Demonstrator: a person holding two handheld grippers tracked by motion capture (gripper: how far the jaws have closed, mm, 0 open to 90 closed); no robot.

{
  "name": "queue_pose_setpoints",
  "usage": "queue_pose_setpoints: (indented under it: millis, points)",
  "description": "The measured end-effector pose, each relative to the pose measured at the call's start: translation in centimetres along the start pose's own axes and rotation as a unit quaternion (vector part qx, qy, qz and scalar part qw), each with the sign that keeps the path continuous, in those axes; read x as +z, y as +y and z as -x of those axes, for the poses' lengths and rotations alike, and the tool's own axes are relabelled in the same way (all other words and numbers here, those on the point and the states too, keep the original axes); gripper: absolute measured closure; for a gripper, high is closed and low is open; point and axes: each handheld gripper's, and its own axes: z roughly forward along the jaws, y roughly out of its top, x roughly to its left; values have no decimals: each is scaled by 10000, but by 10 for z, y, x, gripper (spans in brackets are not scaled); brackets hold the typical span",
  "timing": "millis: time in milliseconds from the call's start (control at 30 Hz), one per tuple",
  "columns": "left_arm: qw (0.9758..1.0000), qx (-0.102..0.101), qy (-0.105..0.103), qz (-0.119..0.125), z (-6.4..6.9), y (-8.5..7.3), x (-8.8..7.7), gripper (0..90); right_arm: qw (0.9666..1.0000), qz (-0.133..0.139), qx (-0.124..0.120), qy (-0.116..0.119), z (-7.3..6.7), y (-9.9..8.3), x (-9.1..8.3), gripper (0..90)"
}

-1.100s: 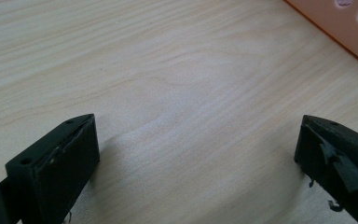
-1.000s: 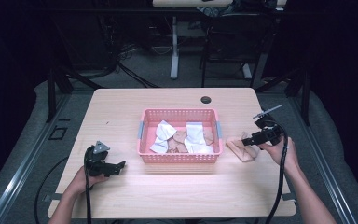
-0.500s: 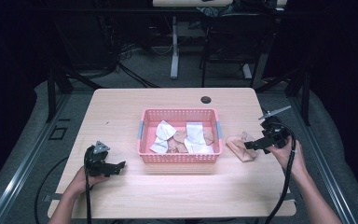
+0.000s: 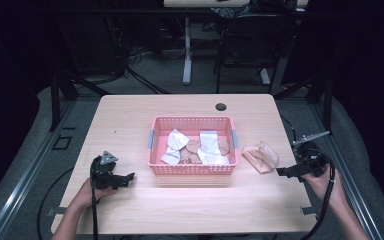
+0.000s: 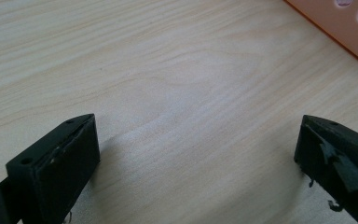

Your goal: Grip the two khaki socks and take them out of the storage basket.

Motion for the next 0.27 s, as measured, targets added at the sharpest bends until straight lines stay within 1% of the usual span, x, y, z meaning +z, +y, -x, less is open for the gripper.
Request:
queue_pose_setpoints:
  millis: [33, 67, 133, 167, 267]
  points:
    - [10000, 0, 1, -1, 0, 0, 0, 0, 10000, -85, -3, 12, 0, -4, 3, 0]
    - [10000, -3, 6, 6, 0, 0, 0, 0, 9998, -180, 37, -31, -1, -7, 5, 0]
    - [10000, -5, 8, 7, 0, 0, 0, 0, 9995, -295, 4, -65, 0, -11, 8, 0]
    - [10000, -4, 8, 6, 0, 0, 0, 0, 9995, -293, 36, -81, 1, -12, 8, 0]
    - [10000, -4, 5, 7, 0, 0, 0, 0, 9995, -325, 31, -49, 4, -14, 9, 0]
